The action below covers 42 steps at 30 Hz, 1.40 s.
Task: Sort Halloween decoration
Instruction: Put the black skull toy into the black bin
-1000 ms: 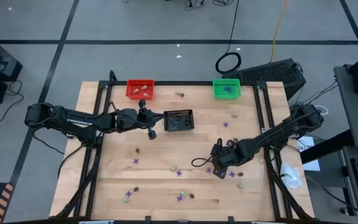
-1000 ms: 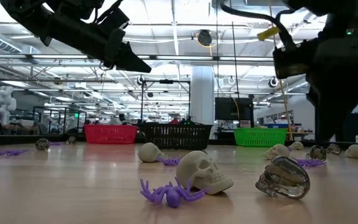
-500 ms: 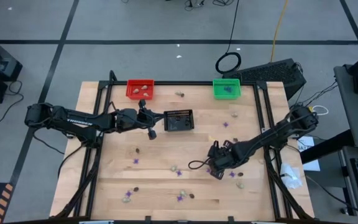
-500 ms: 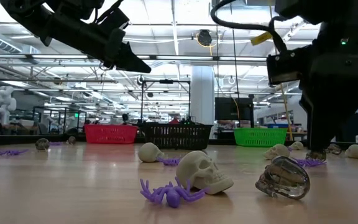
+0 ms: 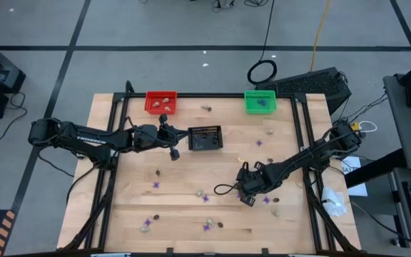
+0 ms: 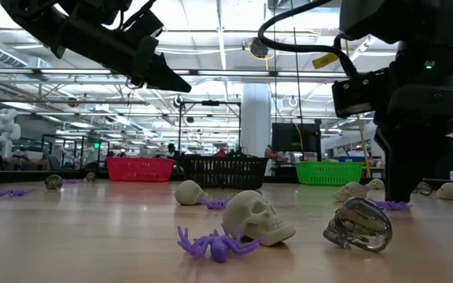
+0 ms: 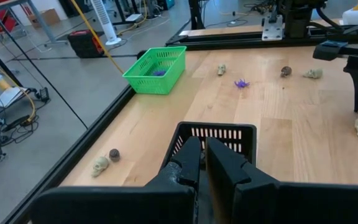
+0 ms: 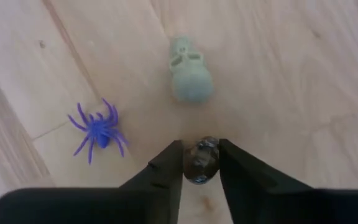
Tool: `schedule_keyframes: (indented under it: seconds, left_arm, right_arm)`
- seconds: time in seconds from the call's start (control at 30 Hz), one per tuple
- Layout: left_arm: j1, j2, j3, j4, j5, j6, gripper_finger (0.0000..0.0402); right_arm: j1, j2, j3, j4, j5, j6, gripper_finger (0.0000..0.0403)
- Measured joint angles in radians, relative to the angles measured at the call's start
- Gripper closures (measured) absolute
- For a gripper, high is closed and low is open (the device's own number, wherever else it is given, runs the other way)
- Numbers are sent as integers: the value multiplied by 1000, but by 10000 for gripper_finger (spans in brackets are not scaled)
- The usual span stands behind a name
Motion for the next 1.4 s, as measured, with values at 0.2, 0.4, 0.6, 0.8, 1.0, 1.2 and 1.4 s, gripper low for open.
schedule_keyframes:
  seconds: [0.2, 0.4, 0.6, 0.8, 1.0, 1.2, 1.4]
  left_arm:
    - [0, 0, 0, 0, 0, 0, 382]
    - [0, 0, 0, 0, 0, 0, 382]
    - [0, 0, 0, 0, 0, 0, 382]
    - [0, 0, 0, 2, 0, 0, 382]
    - [0, 0, 0, 3, 0, 0, 382]
    - [0, 0, 0, 3, 0, 0, 382]
    - [0, 0, 0, 3, 0, 0, 382]
  right_arm:
    - [-6, -2, 0, 10, 0, -18, 350]
    - [-6, -15, -1, 9, -17, -18, 350]
    - [-7, -78, -1, 4, -26, -21, 350]
    - [-54, -130, 17, -2, -18, -86, 350]
    - [-168, -130, 103, 21, 47, -320, 350]
    - [-325, -109, 190, 52, 106, -553, 350]
    - [-464, -11, 294, 65, 85, -720, 350]
